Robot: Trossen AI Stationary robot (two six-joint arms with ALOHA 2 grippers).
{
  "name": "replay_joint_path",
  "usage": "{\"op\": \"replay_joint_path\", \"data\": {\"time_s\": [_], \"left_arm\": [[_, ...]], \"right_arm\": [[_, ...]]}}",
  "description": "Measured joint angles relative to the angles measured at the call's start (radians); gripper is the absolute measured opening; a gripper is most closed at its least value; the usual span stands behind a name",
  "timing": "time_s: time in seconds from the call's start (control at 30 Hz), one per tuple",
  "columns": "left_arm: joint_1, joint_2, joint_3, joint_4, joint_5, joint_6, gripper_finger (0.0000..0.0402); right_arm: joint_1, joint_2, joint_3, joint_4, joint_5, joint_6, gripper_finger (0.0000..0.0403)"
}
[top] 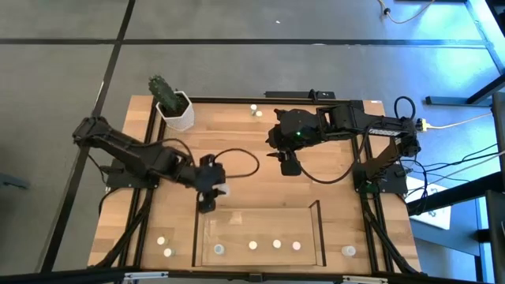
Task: Pick and place medicine bottles onto shelf by color
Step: Put the top white pill bottle on the shelf
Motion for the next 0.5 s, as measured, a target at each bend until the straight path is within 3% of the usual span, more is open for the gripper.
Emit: {"op": "replay_joint_path", "data": {"time_s": [0.27, 0.5], "left_arm": [[-0.148, 0.004, 0.0, 0.006, -0.131, -0.18, 0.0129], [-0.206, 0.004, 0.0, 0.006, -0.193, -0.222, 0.0129]], "right_arm": [[0.0, 0.0, 0.0, 0.0, 0.0, 0.001, 0.0196], [0.0, 0.0, 0.0, 0.0, -0.001, 0.007, 0.0196]]}}
